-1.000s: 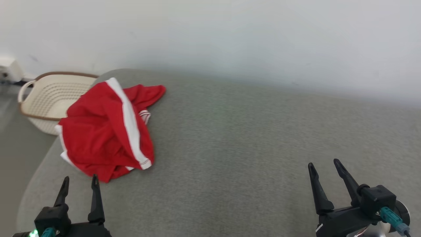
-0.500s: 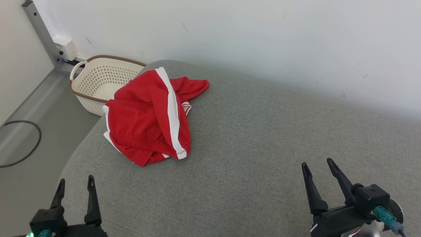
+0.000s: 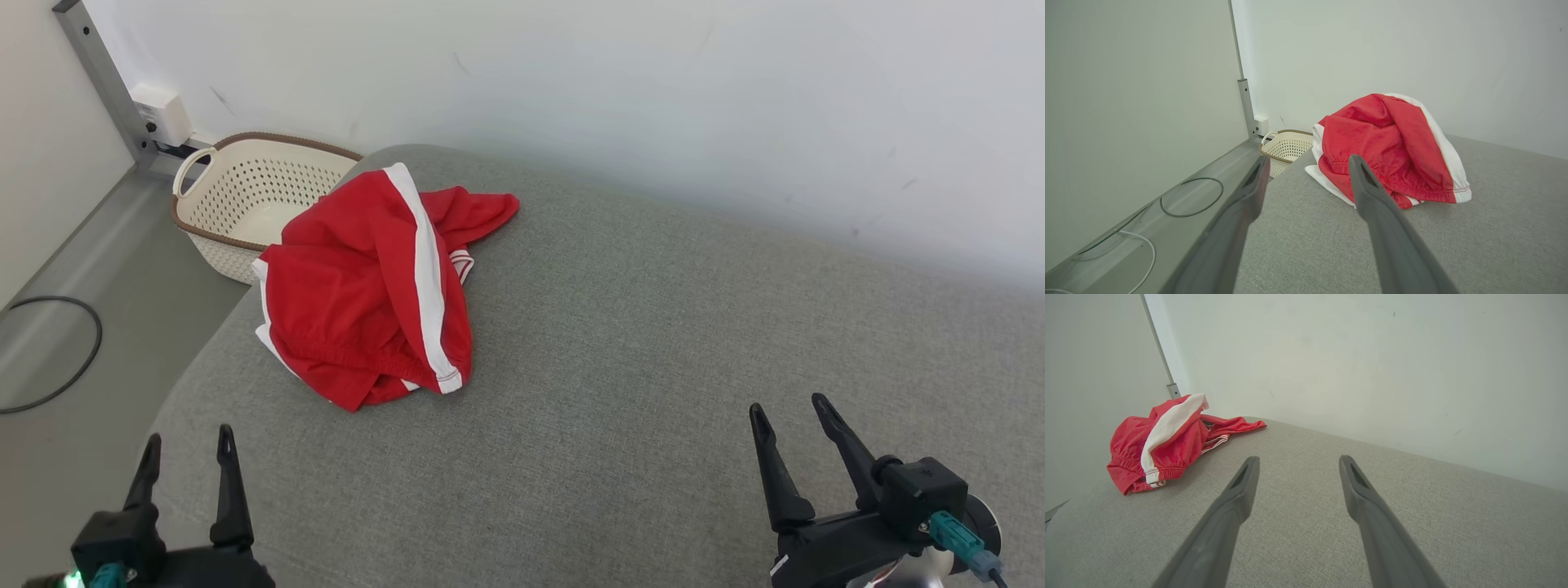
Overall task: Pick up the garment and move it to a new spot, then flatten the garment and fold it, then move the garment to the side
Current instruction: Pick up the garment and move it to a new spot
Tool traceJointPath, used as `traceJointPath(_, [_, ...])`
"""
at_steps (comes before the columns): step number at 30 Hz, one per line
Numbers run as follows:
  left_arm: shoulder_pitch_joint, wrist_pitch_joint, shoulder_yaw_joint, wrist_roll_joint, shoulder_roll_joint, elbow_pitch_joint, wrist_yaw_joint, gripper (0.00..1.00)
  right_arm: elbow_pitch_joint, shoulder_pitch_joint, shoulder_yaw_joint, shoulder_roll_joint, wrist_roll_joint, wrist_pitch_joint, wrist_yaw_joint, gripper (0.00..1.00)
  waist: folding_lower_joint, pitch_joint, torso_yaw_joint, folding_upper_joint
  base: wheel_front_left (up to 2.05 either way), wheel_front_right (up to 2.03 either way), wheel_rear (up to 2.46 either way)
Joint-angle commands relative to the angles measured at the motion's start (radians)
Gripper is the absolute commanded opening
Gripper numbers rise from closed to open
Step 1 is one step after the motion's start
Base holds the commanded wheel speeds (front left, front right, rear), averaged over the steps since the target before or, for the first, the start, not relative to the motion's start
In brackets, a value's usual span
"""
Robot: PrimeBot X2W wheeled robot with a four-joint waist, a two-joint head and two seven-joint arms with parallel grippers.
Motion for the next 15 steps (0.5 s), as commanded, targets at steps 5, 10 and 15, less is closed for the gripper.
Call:
traceJointPath(5, [-0.057, 0.018, 0.003, -0.006, 0.017, -0.064, -0.003, 1.0, -0.003, -0.007, 0.003, -0.002, 0.004, -0.003, 0.001, 1.0, 0.0, 0.005, -0.007, -0.0001, 0.0, 0.0, 0.0])
traceJointPath(10, [-0.159, 0.081, -0.009, -0.02, 0.032, -0.114, -0.027, 1.0, -0.008, -0.018, 0.01, -0.011, 0.009, 0.001, 0.001, 1.0, 0.0, 0.023, -0.025, -0.0001, 0.0, 0.0, 0.0])
traceJointPath(15, [-0.295, 0.183, -0.044, -0.048, 0.043, -0.076, -0.075, 1.0, -0.018, -0.03, 0.017, -0.019, 0.008, 0.008, 0.001, 1.0, 0.0, 0.056, -0.059, -0.0001, 0.0, 0.0, 0.0])
